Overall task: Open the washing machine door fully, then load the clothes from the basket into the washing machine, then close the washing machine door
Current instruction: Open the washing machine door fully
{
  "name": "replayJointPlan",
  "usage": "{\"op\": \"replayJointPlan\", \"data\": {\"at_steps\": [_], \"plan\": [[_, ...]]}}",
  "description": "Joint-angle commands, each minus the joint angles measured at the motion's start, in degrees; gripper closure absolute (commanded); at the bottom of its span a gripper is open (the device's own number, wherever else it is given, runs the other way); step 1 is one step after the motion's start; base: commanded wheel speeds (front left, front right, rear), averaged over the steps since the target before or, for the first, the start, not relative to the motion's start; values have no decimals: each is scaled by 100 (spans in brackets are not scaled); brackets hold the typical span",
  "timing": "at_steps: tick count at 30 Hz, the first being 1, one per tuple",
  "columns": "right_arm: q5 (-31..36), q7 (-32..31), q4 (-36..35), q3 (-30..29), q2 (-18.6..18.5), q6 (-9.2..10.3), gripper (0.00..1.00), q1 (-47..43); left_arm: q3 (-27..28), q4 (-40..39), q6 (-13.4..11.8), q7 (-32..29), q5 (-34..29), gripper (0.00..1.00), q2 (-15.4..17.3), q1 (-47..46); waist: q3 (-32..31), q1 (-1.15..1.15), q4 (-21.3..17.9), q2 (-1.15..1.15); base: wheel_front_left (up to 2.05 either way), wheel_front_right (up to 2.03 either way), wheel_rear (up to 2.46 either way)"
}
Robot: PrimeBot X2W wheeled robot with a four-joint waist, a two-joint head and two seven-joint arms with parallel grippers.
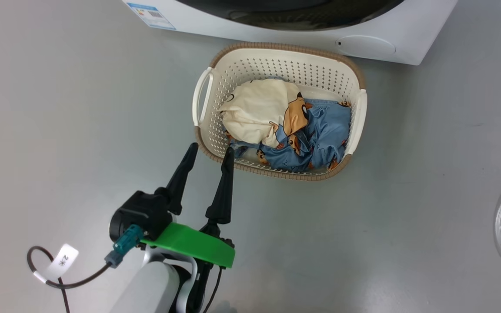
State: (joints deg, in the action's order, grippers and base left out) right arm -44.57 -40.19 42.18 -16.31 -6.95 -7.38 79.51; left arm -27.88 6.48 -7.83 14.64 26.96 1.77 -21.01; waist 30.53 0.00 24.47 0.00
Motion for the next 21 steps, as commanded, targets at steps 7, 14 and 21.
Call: {"op": "replayJointPlan", "data": {"at_steps": [7,14,21], "plan": [[-112,-248,-120,136,321,-11,100,-210,177,-74,-9,36,-65,0,110,113,-177,0,-73,0,0,0,0],[-269,-315,-194,133,354,-11,100,-566,173,-28,11,36,-109,0,110,196,-409,0,-113,0,0,0,0],[-399,-404,-283,230,383,-11,100,-893,200,-10,11,36,-158,0,110,277,-571,0,-166,0,0,0,0]]}}
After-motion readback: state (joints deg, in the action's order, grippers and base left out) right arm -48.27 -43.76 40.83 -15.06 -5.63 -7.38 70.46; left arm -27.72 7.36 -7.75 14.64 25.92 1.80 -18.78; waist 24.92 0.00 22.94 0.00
